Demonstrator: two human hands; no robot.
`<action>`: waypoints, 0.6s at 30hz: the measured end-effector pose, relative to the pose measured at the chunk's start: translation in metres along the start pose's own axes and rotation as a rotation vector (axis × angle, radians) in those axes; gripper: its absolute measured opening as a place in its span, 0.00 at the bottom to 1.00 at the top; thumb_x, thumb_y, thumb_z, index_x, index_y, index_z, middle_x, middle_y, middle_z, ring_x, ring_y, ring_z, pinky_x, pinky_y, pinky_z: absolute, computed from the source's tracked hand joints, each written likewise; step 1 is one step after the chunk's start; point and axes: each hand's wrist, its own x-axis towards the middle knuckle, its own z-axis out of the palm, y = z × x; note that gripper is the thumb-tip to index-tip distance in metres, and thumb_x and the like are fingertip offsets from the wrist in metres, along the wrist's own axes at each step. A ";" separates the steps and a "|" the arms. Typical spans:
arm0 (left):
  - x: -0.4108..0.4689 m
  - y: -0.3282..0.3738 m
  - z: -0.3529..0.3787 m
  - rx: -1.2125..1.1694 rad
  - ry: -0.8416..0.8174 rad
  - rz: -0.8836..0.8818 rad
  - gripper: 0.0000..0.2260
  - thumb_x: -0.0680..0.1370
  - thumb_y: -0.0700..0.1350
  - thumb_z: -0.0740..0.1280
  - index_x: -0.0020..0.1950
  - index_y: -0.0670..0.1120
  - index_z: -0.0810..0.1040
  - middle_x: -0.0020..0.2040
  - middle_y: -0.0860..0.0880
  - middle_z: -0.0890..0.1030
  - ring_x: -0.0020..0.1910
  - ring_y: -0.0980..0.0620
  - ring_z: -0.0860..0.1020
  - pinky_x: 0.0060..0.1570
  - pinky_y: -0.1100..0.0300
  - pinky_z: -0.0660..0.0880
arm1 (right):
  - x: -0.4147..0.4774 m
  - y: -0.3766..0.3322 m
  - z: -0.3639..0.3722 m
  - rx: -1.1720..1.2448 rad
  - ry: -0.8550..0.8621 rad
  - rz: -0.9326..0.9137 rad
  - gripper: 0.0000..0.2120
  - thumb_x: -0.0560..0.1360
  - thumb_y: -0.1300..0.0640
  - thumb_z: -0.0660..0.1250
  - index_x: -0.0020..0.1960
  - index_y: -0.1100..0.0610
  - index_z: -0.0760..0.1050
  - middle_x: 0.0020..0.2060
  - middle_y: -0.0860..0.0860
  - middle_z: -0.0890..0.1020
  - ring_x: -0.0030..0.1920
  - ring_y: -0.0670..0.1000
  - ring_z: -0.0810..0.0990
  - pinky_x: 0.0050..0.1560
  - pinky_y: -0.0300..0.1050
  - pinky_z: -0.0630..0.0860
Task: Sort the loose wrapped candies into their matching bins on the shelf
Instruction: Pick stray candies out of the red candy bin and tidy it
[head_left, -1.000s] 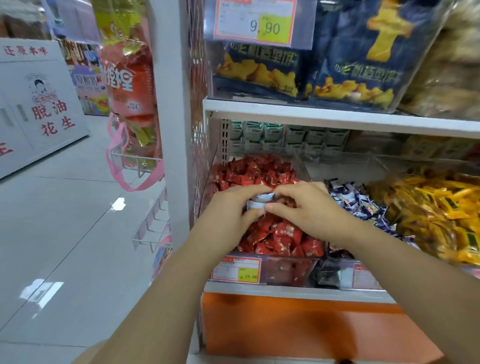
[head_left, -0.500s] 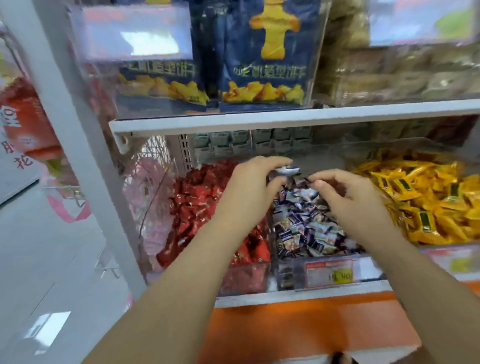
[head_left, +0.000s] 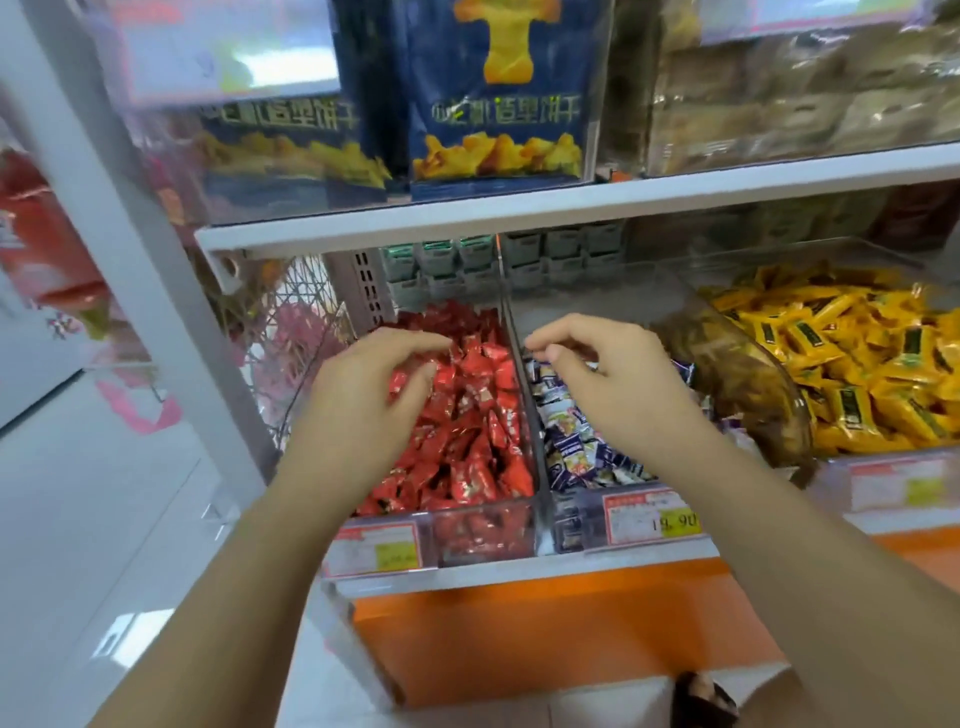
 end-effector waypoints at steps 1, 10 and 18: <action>-0.010 -0.005 -0.008 -0.015 0.040 -0.025 0.11 0.77 0.38 0.66 0.56 0.50 0.81 0.49 0.61 0.78 0.48 0.71 0.73 0.50 0.82 0.62 | -0.001 -0.007 0.007 -0.005 -0.024 -0.028 0.10 0.79 0.61 0.61 0.52 0.52 0.80 0.42 0.45 0.81 0.39 0.36 0.75 0.39 0.24 0.69; -0.079 -0.050 -0.052 -0.153 0.192 -0.121 0.12 0.75 0.41 0.63 0.52 0.56 0.78 0.49 0.62 0.80 0.48 0.66 0.78 0.50 0.73 0.71 | -0.005 -0.053 0.088 -0.187 -0.379 -0.279 0.11 0.77 0.59 0.64 0.57 0.51 0.80 0.51 0.45 0.81 0.50 0.42 0.77 0.51 0.29 0.69; -0.089 -0.080 -0.067 -0.147 0.109 -0.185 0.12 0.78 0.37 0.65 0.53 0.52 0.81 0.46 0.64 0.80 0.46 0.66 0.78 0.47 0.78 0.68 | 0.035 -0.052 0.145 -0.730 -0.582 -0.332 0.13 0.74 0.54 0.67 0.57 0.45 0.78 0.55 0.45 0.80 0.59 0.52 0.74 0.59 0.47 0.65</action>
